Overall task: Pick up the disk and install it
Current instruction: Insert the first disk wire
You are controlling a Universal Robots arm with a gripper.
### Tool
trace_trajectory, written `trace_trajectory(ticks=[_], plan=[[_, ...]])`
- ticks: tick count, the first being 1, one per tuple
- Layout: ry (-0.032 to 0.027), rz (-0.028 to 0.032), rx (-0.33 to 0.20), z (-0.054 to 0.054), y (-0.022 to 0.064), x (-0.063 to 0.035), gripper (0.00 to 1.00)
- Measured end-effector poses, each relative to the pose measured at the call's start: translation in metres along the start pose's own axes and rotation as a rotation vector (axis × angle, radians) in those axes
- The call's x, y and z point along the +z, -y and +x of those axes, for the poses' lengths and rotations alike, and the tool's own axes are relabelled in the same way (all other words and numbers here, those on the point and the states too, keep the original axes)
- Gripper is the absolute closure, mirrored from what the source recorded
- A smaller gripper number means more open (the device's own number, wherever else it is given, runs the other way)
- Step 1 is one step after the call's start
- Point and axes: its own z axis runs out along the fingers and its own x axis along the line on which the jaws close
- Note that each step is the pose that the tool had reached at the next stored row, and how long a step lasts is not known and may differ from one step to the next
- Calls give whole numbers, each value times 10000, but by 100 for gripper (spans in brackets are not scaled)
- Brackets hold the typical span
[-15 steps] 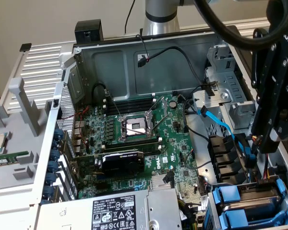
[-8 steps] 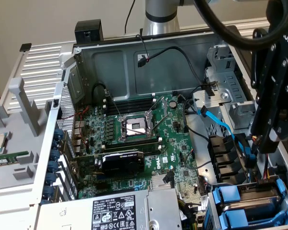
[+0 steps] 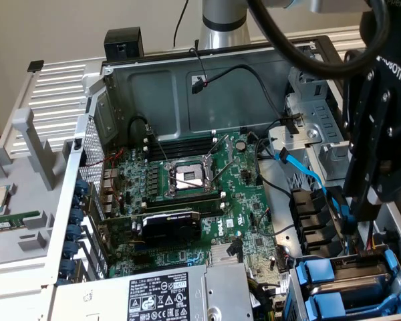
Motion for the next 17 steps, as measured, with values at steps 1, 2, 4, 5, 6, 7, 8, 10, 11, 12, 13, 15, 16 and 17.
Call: trace_trajectory(ticks=[1,2,4,5,6,7,8,10,11,12,13,15,16,17], plan=[[-3,-51,17,-4,0,9,67],[-8,-102,39,-7,0,16,67],[-18,-196,88,-13,1,31,67],[-18,-208,102,-19,4,37,67],[-19,-211,117,-28,5,44,67],[-21,-214,129,-36,7,56,67],[-25,-215,139,-45,10,69,67],[-32,-222,160,-55,11,92,67],[-39,-242,180,-56,12,100,67],[-49,-265,211,-57,12,109,67],[-56,-277,241,-58,12,121,67],[-57,-341,276,-61,14,145,67],[-60,-387,291,-62,14,154,67],[-60,-424,308,-63,14,163,67]])
